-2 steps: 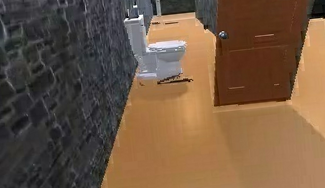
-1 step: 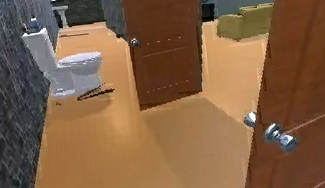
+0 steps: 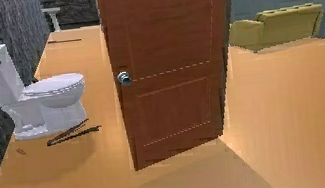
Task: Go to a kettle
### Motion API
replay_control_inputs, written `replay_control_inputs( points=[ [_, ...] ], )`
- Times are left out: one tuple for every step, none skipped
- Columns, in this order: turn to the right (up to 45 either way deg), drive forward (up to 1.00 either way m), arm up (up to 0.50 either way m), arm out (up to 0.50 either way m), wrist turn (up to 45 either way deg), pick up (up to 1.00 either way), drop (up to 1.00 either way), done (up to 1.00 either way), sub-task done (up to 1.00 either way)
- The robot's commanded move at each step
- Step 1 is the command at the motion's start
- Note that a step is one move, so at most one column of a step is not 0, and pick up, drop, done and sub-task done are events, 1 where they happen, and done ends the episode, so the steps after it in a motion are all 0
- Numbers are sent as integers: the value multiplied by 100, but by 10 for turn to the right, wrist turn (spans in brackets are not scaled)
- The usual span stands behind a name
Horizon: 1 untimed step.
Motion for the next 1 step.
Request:
replay_control_inputs(
  points=[
    [210, 0, 0, 0, 0, 0, 0, 0, 0]
  ],
)
